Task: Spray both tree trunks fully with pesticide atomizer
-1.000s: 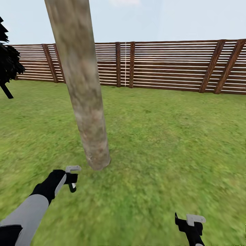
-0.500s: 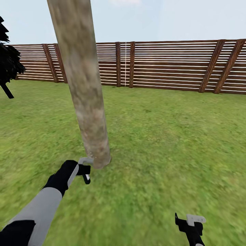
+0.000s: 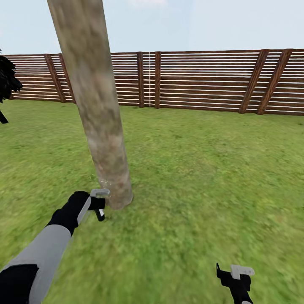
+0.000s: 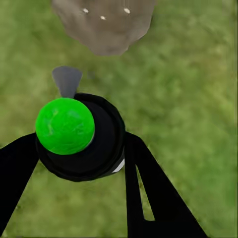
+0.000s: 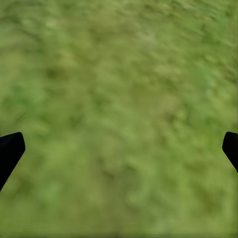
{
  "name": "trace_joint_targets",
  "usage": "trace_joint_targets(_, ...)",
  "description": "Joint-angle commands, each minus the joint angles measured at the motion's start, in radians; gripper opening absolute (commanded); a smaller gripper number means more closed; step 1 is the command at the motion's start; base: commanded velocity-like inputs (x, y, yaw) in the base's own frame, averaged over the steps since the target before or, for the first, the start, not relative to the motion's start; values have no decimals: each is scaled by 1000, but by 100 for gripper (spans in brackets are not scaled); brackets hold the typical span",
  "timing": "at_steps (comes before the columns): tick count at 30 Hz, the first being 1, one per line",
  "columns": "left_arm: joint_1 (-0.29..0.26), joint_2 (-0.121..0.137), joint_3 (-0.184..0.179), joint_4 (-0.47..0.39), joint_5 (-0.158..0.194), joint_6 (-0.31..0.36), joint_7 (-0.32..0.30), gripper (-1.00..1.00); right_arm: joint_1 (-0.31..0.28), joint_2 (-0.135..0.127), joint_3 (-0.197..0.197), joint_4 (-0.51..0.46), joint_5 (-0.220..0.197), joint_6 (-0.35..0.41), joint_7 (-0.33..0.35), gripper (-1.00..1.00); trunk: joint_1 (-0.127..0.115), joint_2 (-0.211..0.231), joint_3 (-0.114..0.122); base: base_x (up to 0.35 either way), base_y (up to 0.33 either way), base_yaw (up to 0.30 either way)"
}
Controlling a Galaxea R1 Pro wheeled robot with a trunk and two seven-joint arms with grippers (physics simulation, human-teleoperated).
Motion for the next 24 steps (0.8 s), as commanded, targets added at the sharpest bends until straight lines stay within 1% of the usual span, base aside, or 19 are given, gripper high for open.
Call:
trace_joint_targets(1,-4,39,2,-1,11,5,-6,-100,0,0,7,1,-10,-3,0,100,0,0,-1,0,0,0)
trace_joint_targets(2,-6,77,2,0,13,5,-7,-100,0,0,7,1,-10,-3,0,100,0,0,-1,0,0,0)
trace_joint_targets(4,-7,78,-1,0,13,6,-7,-100,0,0,7,1,-10,-3,0,100,0,0,-1,0,0,0)
trace_joint_targets(6,-9,29,-4,-1,12,10,-7,-100,0,0,7,1,-10,-3,0,100,0,0,-1,0,0,0)
trace_joint_targets(7,-16,-12,-6,-3,11,48,-7,-100,0,0,7,1,-10,-4,0,100,0,0,-1,0,0,0)
trace_joint_targets(9,-50,-21,-3,-3,11,112,-8,-100,0,0,7,1,-10,-3,0,100,0,0,-1,0,0,0)
trace_joint_targets(11,-77,7,0,-3,11,136,-17,-100,0,-1,7,2,-10,-3,0,100,0,0,-1,0,0,0)
trace_joint_targets(12,-87,61,1,-2,12,143,-53,-100,0,-1,7,2,-10,-3,0,100,0,0,-1,0,0,0)
trace_joint_targets(13,-89,88,0,-2,11,145,-85,-100,0,-1,7,2,-10,-3,0,100,0,0,-1,0,0,0)
trace_joint_targets(14,-91,101,-2,-2,9,147,-109,-100,0,-1,7,2,-10,-3,0,100,0,0,-1,0,0,0)
trace_joint_targets(15,-91,101,-3,-3,9,151,-118,-100,0,-1,7,2,-10,-3,0,100,0,0,-1,0,0,0)
trace_joint_targets(16,-91,89,-4,-14,9,165,-126,-100,0,0,7,2,-10,-3,0,100,0,0,-1,0,0,0)
trace_joint_targets(17,-92,46,-6,-38,5,199,-132,-100,0,0,8,2,-10,-3,0,100,0,0,-1,0,0,0)
trace_joint_targets(18,-97,16,-7,-56,3,219,-133,-100,0,1,8,2,-10,-3,0,100,0,0,-1,0,0,0)
trace_joint_targets(19,-107,6,-7,-66,3,227,-134,-100,0,1,9,2,-9,-3,0,100,0,0,-1,0,0,0)
trace_joint_targets(21,-127,6,-6,-73,3,235,-134,-100,0,1,9,2,-10,-3,1,100,0,0,-1,0,0,0)
trace_joint_targets(22,-152,26,-4,-74,-1,237,-134,-100,0,0,9,2,-10,-3,1,100,0,0,-1,0,0,0)
trace_joint_targets(23,-165,69,-2,-70,3,238,-135,-100,0,0,8,2,-10,-3,0,100,0,0,-1,0,0,0)
trace_joint_targets(24,-169,94,-1,-68,5,238,-136,-100,0,0,8,2,-10,-3,0,100,0,0,-1,0,0,0)
